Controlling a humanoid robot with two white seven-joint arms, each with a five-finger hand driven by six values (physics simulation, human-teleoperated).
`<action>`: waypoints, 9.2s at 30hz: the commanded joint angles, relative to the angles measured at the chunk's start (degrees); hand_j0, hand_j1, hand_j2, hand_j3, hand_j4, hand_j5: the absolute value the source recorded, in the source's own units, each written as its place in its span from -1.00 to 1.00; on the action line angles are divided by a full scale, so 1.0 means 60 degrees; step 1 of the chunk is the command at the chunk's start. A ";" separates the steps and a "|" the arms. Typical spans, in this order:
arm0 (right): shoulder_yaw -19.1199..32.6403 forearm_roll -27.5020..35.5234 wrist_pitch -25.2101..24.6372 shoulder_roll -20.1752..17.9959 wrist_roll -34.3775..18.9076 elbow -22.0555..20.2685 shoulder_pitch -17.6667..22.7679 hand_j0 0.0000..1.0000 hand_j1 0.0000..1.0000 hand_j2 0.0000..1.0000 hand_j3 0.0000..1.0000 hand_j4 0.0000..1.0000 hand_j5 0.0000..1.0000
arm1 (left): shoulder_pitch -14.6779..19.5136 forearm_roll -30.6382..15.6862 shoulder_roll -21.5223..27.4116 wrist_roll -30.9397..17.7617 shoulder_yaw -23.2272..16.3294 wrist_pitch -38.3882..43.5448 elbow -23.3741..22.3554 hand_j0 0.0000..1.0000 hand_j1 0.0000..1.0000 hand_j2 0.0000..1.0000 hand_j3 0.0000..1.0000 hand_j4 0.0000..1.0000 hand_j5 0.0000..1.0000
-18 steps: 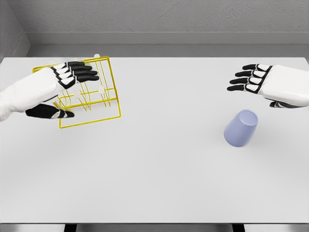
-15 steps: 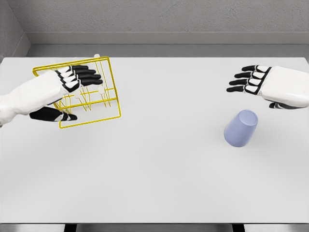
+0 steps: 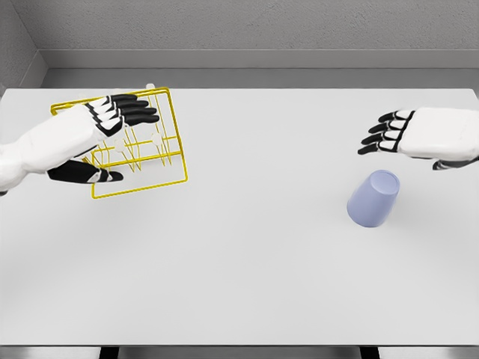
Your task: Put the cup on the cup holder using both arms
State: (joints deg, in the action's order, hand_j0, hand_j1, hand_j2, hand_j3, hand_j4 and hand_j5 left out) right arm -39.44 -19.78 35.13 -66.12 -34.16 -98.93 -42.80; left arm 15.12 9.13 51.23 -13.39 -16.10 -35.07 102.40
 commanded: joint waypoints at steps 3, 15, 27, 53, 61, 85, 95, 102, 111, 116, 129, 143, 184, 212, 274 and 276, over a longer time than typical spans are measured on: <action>-0.0385 -0.0204 -0.0021 0.0487 -0.0139 0.0420 0.0000 1.00 1.00 1.00 1.00 1.00 1.00 | -0.0029 -0.0115 -0.0686 0.0078 -0.0114 0.0012 -0.0002 1.00 1.00 1.00 1.00 1.00 1.00; -0.0941 -0.0936 -0.0021 0.0824 -0.0139 0.0595 0.0059 0.99 0.99 0.99 0.99 0.99 0.99 | -0.0381 -0.1037 -0.1478 0.0078 -0.2311 0.0012 0.0042 1.00 1.00 1.00 1.00 1.00 1.00; -0.1073 -0.0936 -0.0021 0.0707 -0.0139 0.0039 0.0117 0.99 0.99 0.99 0.99 0.99 0.99 | -0.0879 -0.3439 -0.1126 -0.0010 -0.3497 0.0012 0.0115 1.00 1.00 1.00 1.00 1.00 1.00; -0.1703 -0.1303 -0.0021 0.0853 -0.0139 0.0420 0.0132 0.49 0.49 0.49 0.49 0.49 0.49 | -0.0762 -0.7541 -0.1112 -0.0025 -0.4040 0.4395 -0.0017 1.00 1.00 1.00 1.00 1.00 1.00; -0.1674 -0.1303 -0.0021 0.0853 -0.0139 0.0420 0.0132 0.28 0.28 0.28 0.28 0.28 0.28 | -0.0776 -0.7366 -0.1258 -0.0024 -0.4040 0.4410 -0.0324 1.00 1.00 1.00 1.00 1.00 1.00; -0.1205 -0.1068 -0.0021 0.1336 -0.0139 -0.0401 -0.0249 0.28 0.28 0.28 0.28 0.28 0.28 | -0.0733 -0.7248 -0.1873 -0.0010 -0.4054 0.4718 -0.0940 1.00 1.00 1.00 1.00 1.00 1.00; -0.1219 -0.0922 -0.0021 0.2303 -0.0139 -0.0415 -0.0234 0.28 0.28 0.28 0.28 0.28 0.28 | -0.0674 -0.7263 -0.1873 -0.0010 -0.4054 0.4718 -0.1013 1.00 1.00 1.00 1.00 1.00 1.00; -0.1219 -0.0907 -0.0021 0.3299 -0.0139 -0.0415 -0.0337 0.29 0.29 0.29 0.29 0.29 0.29 | -0.0659 -0.7263 -0.1873 -0.0010 -0.4054 0.4718 -0.1013 1.00 1.00 1.00 1.00 1.00 1.00; -0.1234 -0.0892 -0.0021 0.3754 -0.0139 -0.0415 -0.0308 0.29 0.29 0.29 0.29 0.29 0.29 | -0.0586 -0.7263 -0.1873 -0.0010 -0.4054 0.4718 -0.1086 1.00 1.00 1.00 1.00 1.00 1.00; -0.1454 -0.0892 -0.0021 0.3754 -0.0139 -0.0415 -0.0308 0.31 0.31 0.31 0.31 0.31 0.31 | -0.0571 -0.7263 -0.1873 -0.0010 -0.4054 0.4718 -0.1145 1.00 1.00 1.00 1.00 1.00 1.00; -0.0121 -0.0249 -0.0021 0.3681 -0.0139 -0.0415 -0.0308 1.00 1.00 1.00 1.00 1.00 1.00 | -0.0542 -0.7263 -0.1991 -0.0010 -0.4054 0.4718 -0.1247 1.00 1.00 1.00 1.00 1.00 1.00; 0.6559 0.1627 -0.0021 0.3943 -0.0139 0.0126 0.4688 1.00 1.00 1.00 1.00 1.00 1.00 | 0.0058 -0.7248 -0.2620 0.0034 -0.4450 0.5157 -0.1379 1.00 1.00 1.00 1.00 1.00 1.00; 0.6676 0.1627 -0.0021 0.4266 -0.0139 0.0376 0.4878 1.00 1.00 1.00 1.00 1.00 1.00 | 0.0981 -0.7175 -0.4451 0.0093 -0.5241 0.6197 -0.1950 1.00 1.00 1.00 1.00 1.00 1.00; 0.6676 0.1627 -0.0021 0.4266 -0.0139 0.0390 0.4893 1.00 1.00 1.00 1.00 1.00 1.00 | 0.0952 -0.7234 -0.4539 0.0122 -0.4962 0.6051 -0.1687 0.17 0.17 0.17 0.17 0.17 0.17; 0.6676 0.1627 -0.0021 0.4266 -0.0139 0.0434 0.4907 1.00 1.00 1.00 1.00 1.00 1.00 | 0.0850 -0.8464 -0.1287 0.0122 -0.1344 0.5436 -0.0119 0.20 0.20 0.20 0.20 0.20 0.20; 0.6676 0.1613 -0.0021 0.4266 -0.0139 0.0420 0.4907 1.00 1.00 1.00 1.00 1.00 1.00 | 0.0864 -0.8464 -0.1302 0.0122 -0.1344 0.5450 -0.0222 0.20 0.20 0.20 0.20 0.20 0.20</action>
State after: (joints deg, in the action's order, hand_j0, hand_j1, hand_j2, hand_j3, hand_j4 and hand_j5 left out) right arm 0.61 -10.48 35.18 -40.47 -35.03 -96.35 -13.36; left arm 20.48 -41.41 43.37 -12.67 -24.43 -2.42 101.53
